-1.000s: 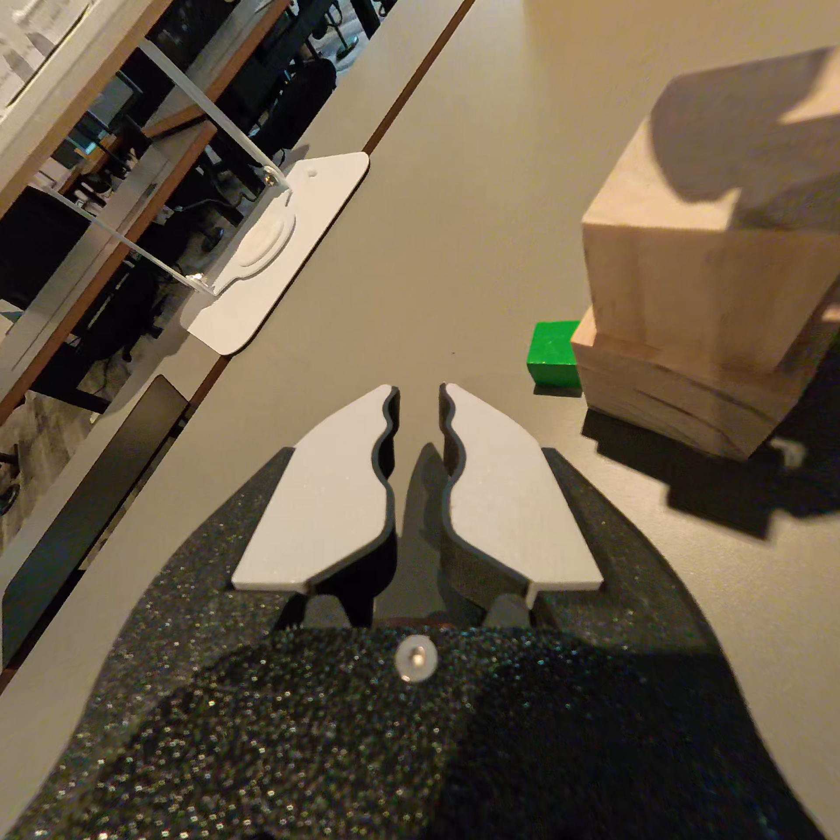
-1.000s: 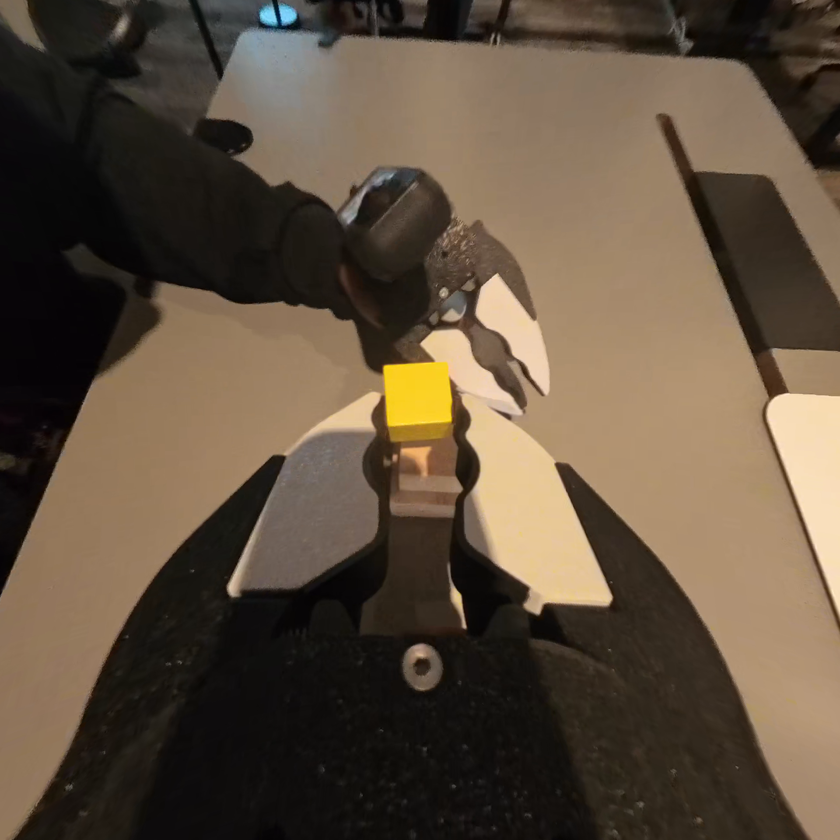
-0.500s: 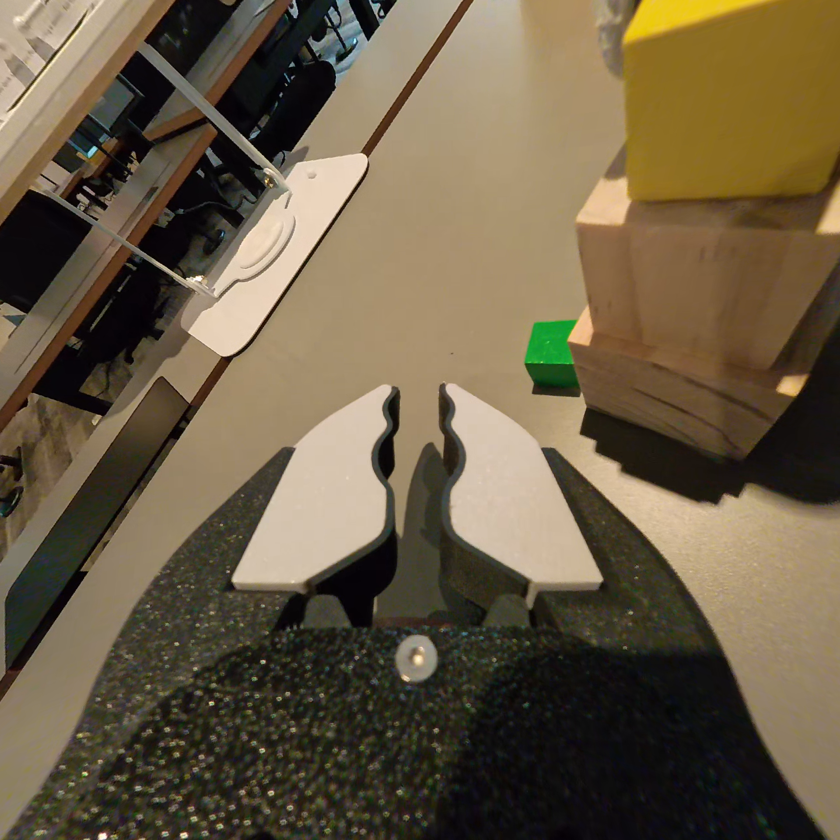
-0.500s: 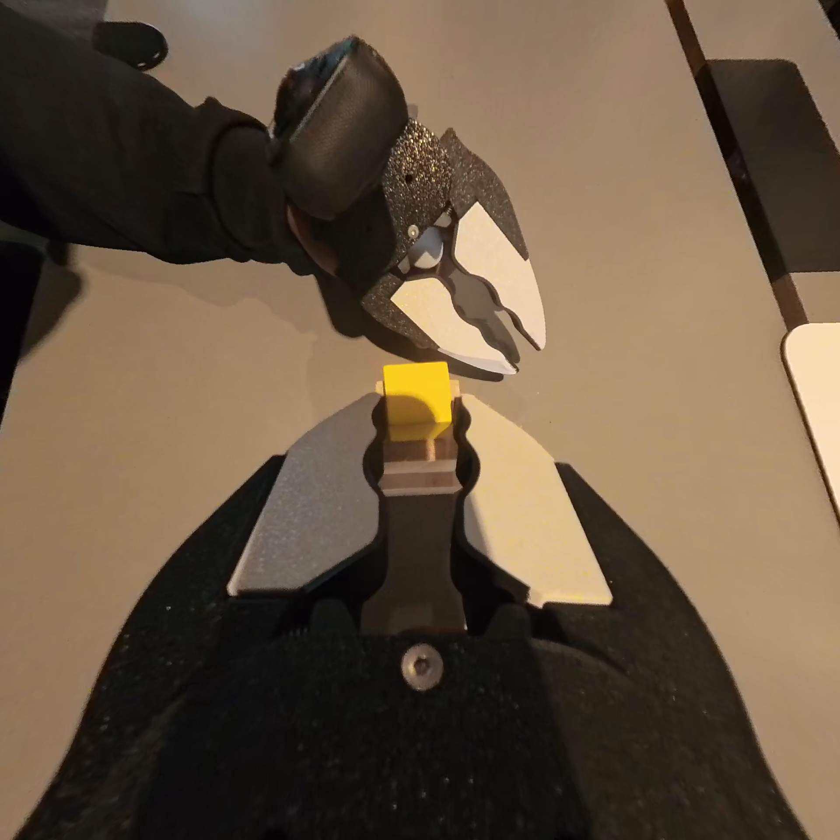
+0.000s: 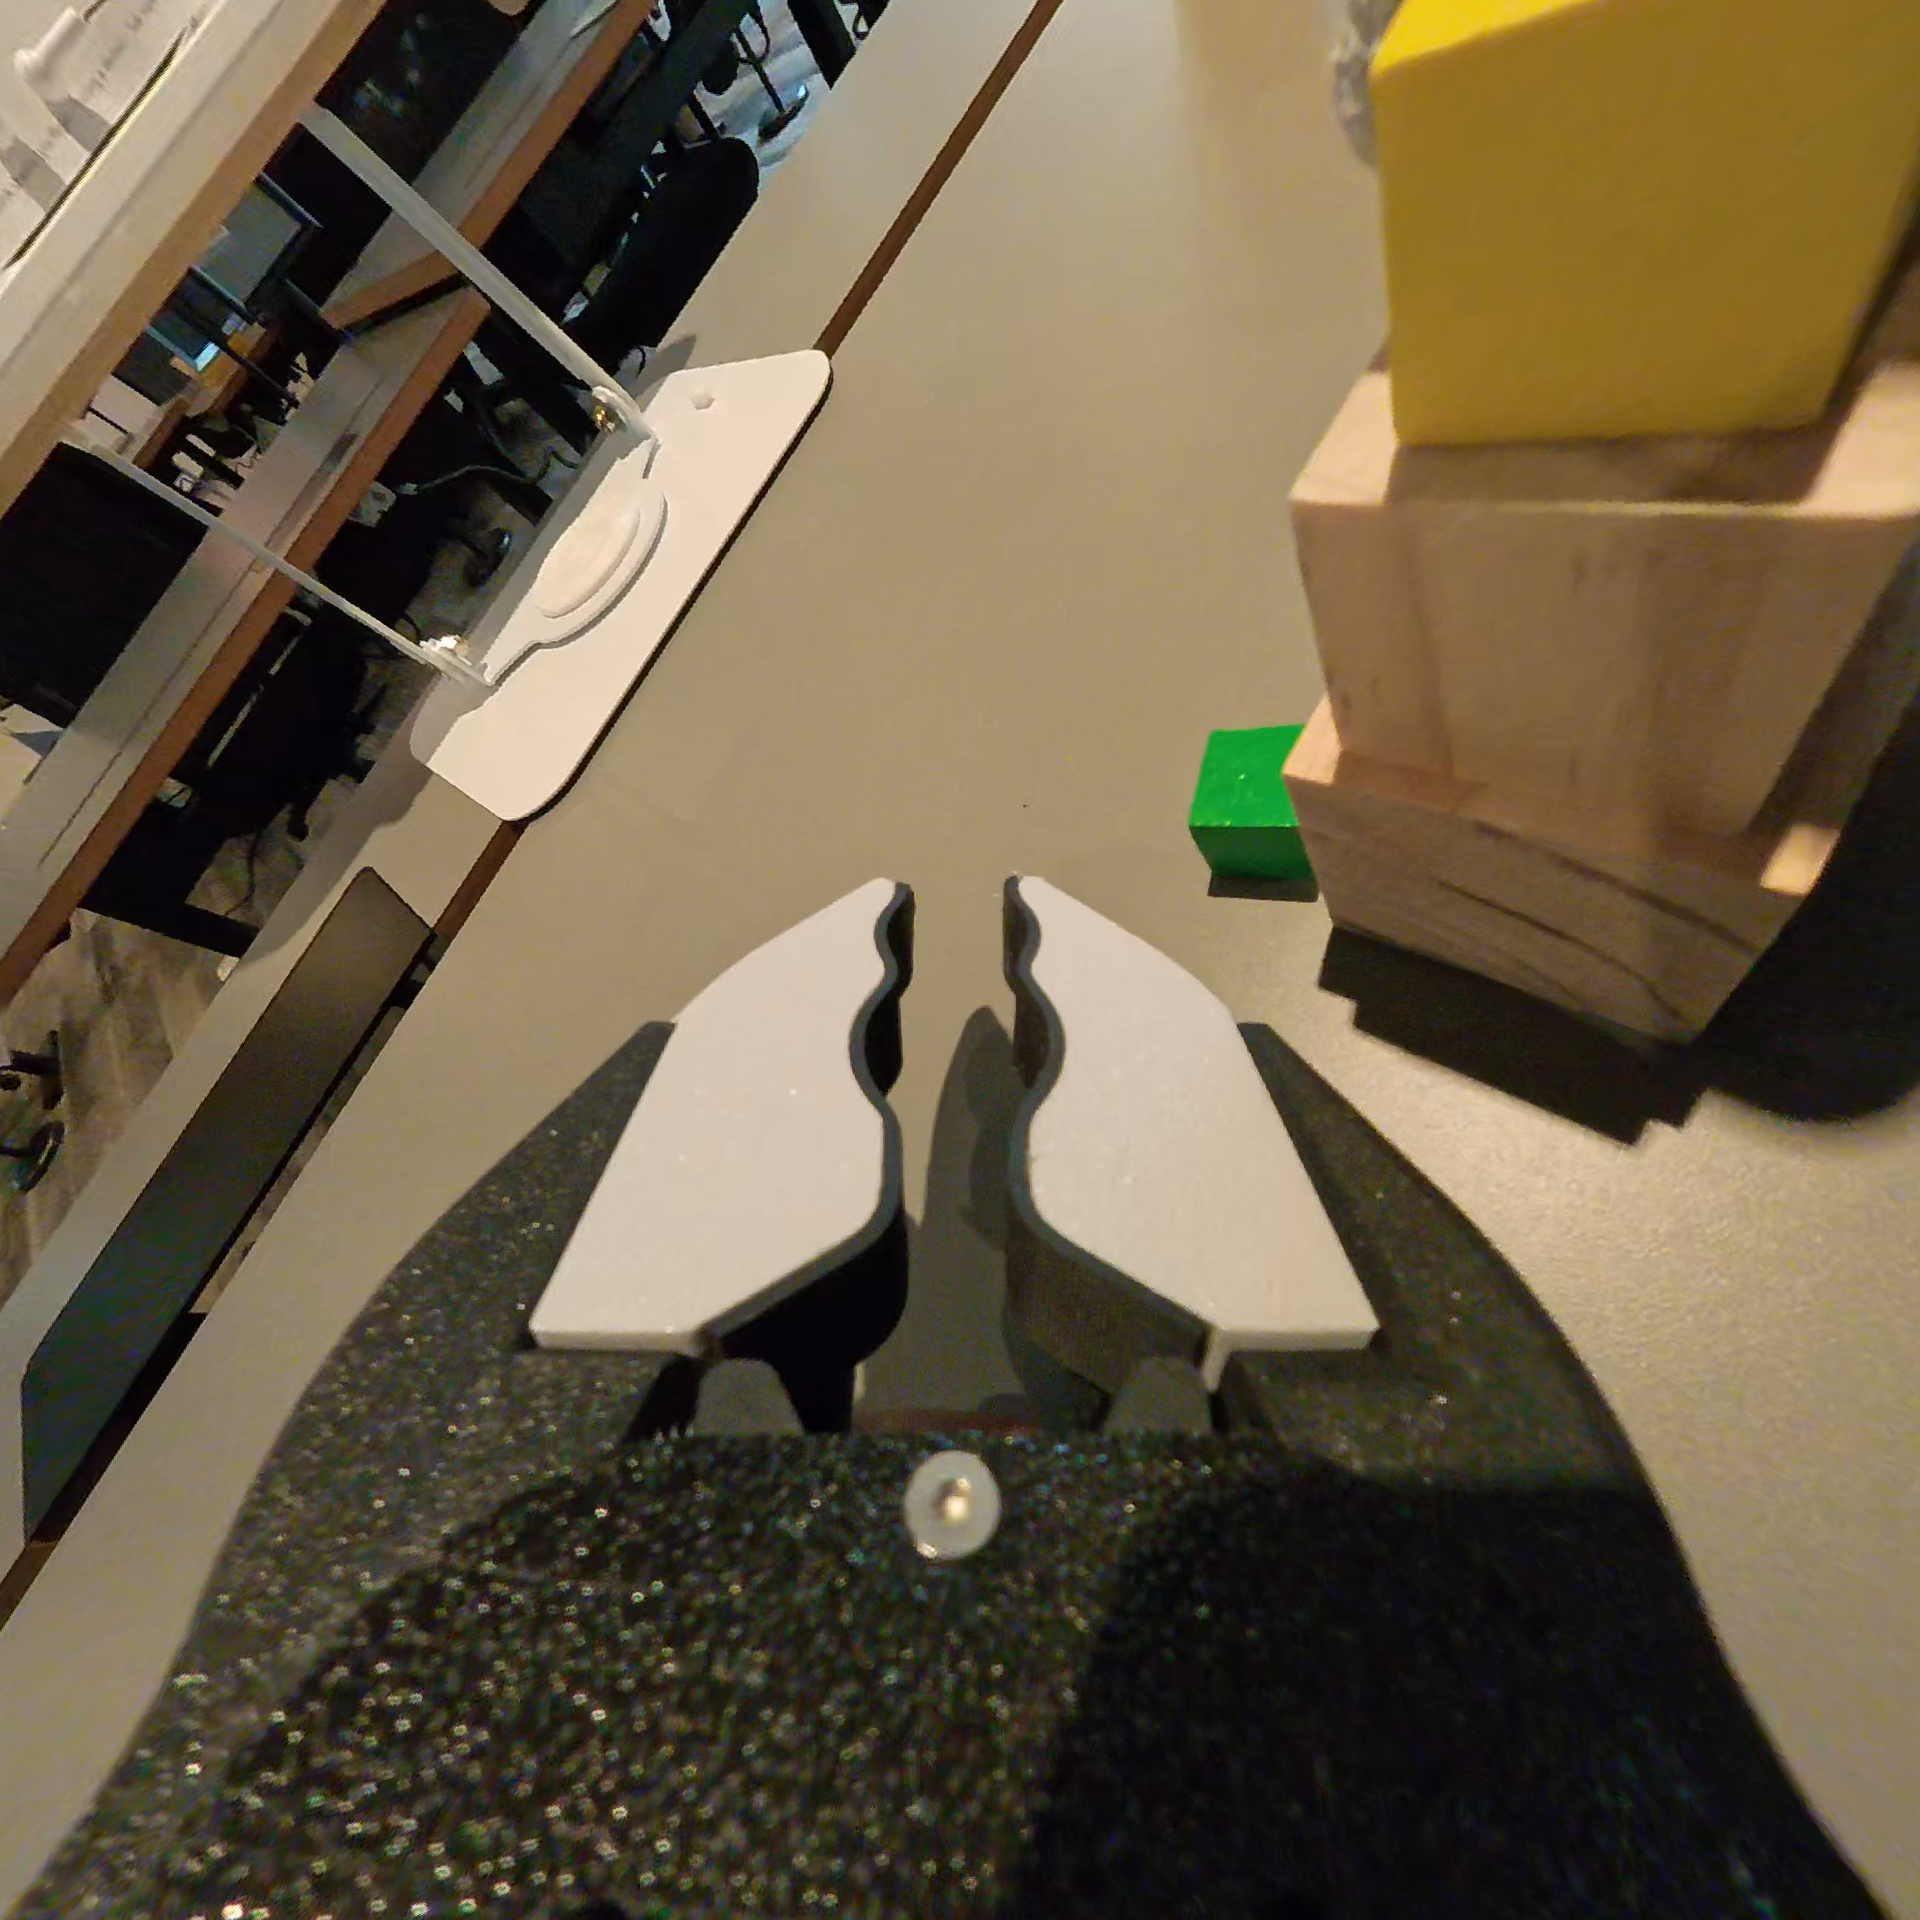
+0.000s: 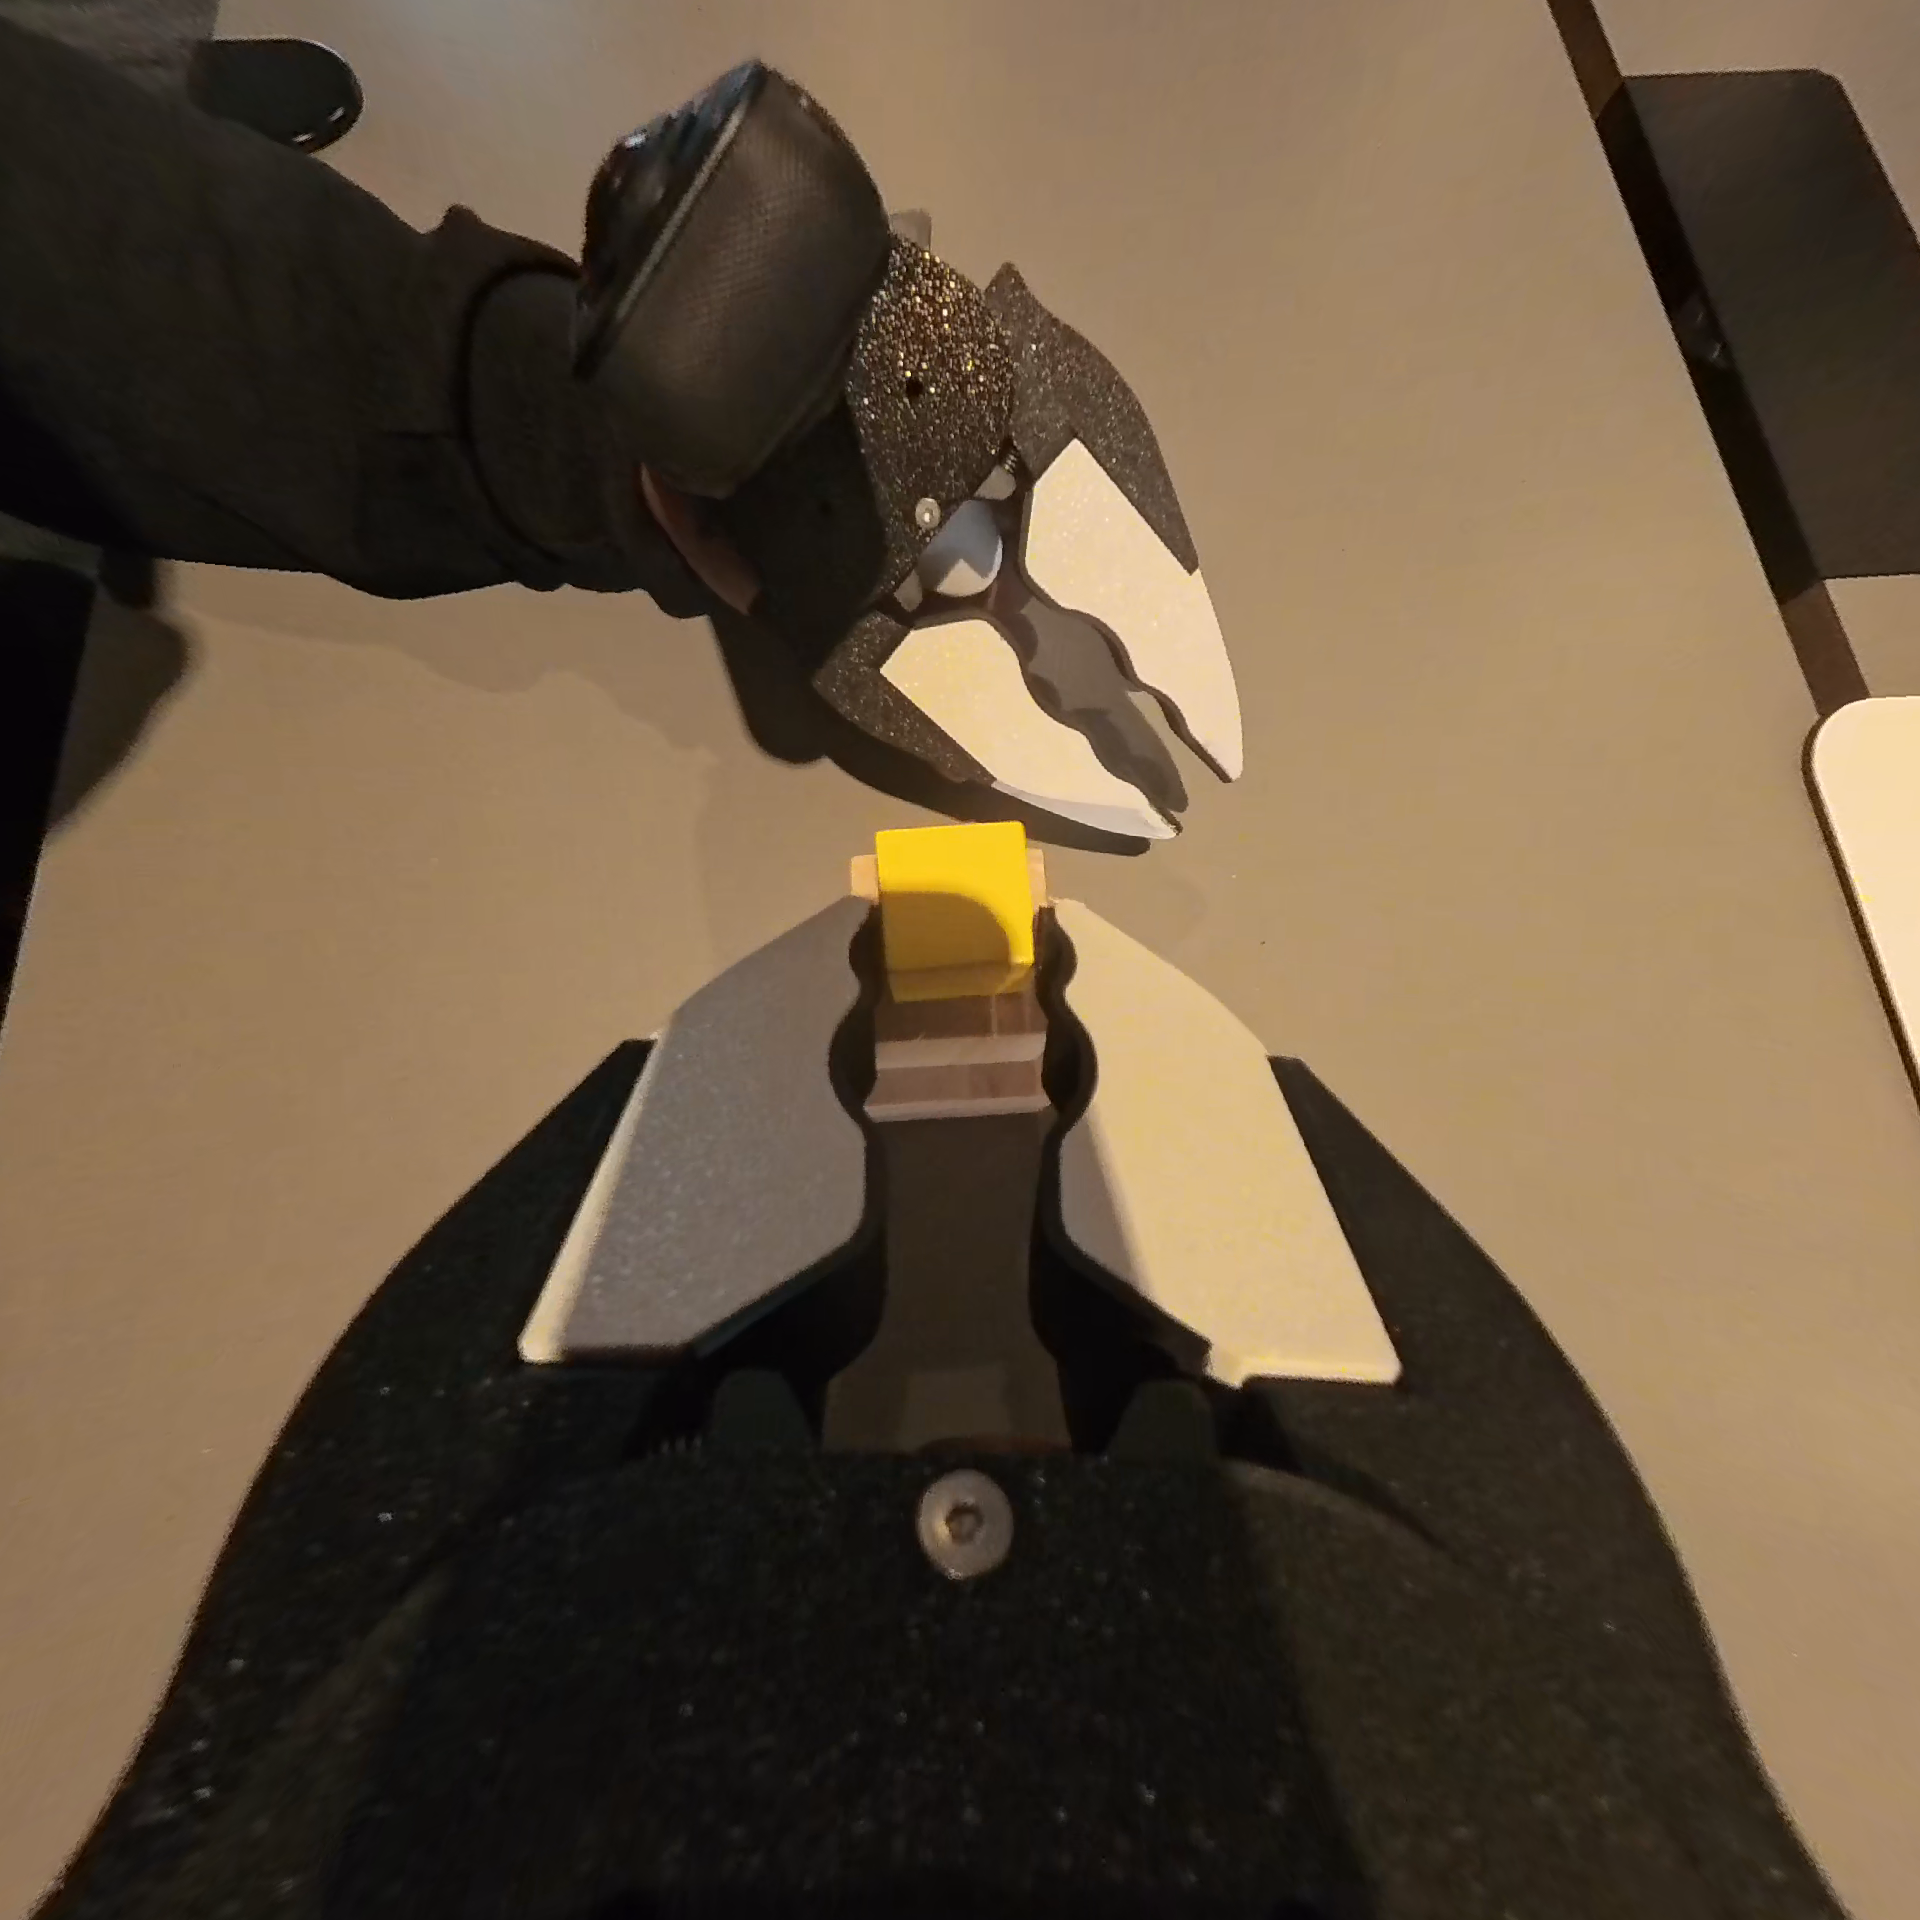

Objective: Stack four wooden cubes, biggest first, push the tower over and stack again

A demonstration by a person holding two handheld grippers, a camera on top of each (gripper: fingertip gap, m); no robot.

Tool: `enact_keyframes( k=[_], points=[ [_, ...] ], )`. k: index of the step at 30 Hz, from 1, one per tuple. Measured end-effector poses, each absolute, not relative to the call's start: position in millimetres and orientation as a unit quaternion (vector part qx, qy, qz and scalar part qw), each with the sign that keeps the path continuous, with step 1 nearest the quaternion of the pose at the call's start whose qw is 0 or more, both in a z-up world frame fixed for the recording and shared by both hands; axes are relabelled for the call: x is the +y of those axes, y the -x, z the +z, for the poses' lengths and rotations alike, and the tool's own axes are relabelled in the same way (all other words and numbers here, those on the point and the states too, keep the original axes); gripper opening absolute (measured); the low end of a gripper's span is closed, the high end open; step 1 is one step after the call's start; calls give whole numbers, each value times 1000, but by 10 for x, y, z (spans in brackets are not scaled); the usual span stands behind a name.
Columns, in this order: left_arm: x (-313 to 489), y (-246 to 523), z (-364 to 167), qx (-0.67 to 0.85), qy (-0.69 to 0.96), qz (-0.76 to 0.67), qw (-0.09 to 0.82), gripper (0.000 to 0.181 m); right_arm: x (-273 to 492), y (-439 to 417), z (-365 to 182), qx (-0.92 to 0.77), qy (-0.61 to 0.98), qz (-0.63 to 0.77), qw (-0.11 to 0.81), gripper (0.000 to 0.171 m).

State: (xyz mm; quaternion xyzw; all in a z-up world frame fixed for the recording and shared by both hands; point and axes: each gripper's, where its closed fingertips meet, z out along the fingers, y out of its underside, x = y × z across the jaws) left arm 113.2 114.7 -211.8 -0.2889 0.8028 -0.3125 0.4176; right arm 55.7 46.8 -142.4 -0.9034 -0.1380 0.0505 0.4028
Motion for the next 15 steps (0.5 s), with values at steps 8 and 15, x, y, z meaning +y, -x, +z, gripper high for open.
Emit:
enact_keyframes(
  k=[8,15],
  points=[
    [1147,-1130,-2115,803,289,-313,417,16,456,-563,-1512,-141,912,40,382,30],
    [1139,-1123,-2125,807,286,-313,412,16,436,-570,-1440,-140,907,52,395,51]
  ],
)
